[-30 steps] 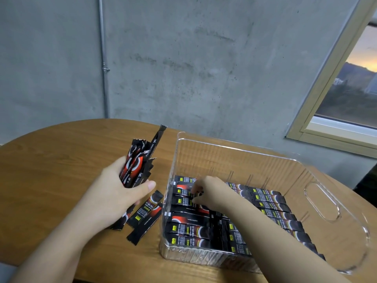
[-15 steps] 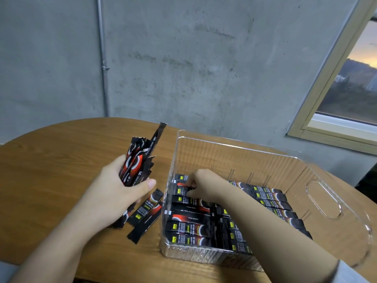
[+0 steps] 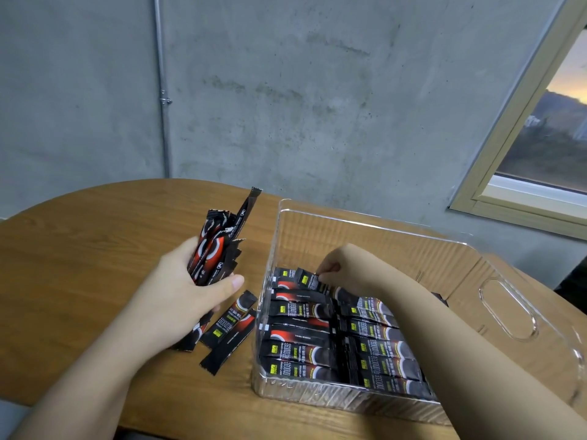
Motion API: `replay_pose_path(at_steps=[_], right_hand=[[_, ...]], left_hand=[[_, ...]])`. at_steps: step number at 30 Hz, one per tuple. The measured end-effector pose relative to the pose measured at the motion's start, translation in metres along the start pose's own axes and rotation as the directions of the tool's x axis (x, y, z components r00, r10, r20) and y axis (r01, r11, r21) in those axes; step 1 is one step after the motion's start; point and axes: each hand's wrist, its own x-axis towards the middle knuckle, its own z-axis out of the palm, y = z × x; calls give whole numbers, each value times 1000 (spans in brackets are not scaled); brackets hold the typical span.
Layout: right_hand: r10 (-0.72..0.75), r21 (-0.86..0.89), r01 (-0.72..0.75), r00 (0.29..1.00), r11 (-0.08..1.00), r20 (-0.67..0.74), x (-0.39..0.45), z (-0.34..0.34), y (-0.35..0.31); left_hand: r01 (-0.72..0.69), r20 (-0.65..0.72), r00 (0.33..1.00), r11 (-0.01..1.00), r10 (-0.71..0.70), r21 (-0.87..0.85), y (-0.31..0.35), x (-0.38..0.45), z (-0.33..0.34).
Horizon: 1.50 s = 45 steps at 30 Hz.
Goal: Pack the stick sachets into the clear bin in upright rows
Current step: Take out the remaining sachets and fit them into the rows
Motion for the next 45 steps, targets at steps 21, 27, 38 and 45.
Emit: replay_pose_path(at_steps=[21, 27, 38, 45], right_hand=[[-64, 86, 52, 987, 995, 148, -3, 27, -11], [-96, 116, 79, 984, 990, 149, -5, 33, -17], [-102, 46, 97, 988, 994, 120, -16, 38, -9], [-127, 66, 118, 981, 991, 146, -24, 34, -12]], left_hand=[[7, -4, 1000, 1000, -7, 2, 2, -1, 3], [3, 2, 1000, 1000, -3, 7, 1, -1, 3], [10, -1, 1000, 1000, -10, -5, 1, -1, 4], [-6, -14, 1000, 1000, 6, -10, 2, -2, 1]])
